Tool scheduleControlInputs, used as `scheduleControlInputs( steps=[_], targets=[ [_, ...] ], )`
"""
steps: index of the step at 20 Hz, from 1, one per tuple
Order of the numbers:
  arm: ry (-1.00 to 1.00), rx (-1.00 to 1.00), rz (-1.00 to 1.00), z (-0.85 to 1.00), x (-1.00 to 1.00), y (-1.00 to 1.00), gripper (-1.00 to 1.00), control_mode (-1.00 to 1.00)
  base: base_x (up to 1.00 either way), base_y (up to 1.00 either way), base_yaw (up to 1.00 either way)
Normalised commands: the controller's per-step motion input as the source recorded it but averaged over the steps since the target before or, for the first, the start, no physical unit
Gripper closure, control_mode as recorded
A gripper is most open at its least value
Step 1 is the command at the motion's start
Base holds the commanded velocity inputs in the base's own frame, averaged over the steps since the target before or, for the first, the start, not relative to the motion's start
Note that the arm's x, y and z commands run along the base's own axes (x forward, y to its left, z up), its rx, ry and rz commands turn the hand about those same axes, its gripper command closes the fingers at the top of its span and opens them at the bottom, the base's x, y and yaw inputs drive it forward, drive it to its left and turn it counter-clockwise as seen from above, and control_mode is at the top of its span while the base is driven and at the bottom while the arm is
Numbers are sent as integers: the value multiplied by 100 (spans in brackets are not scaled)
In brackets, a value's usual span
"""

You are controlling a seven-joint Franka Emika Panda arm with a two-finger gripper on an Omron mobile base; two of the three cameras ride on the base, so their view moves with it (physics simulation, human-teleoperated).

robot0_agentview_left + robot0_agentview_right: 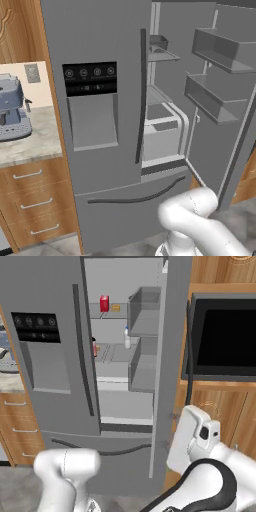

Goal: Place the tupperware on the top shelf of the fridge. Make space for the tupperware among the existing items by rearranging them on the shelves if needed. Close the fridge door when finished.

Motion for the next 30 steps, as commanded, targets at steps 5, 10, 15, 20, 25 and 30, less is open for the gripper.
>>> scheduleControlInputs(
  steps=[5,10,15,20,25,30],
  targets=[
    [2,14,0,-41,77,-92,-100,-100,0,0,0],
    [2,10,0,-29,79,-74,-100,-100,0,0,0],
    [5,3,9,-37,83,-24,-100,-100,0,0,0],
    [1,0,11,-65,52,-25,-100,-100,0,0,0],
    [0,0,14,-57,38,-4,-100,-100,0,0,0],
    [0,5,17,-34,53,7,-100,-100,0,0,0]
  ],
)
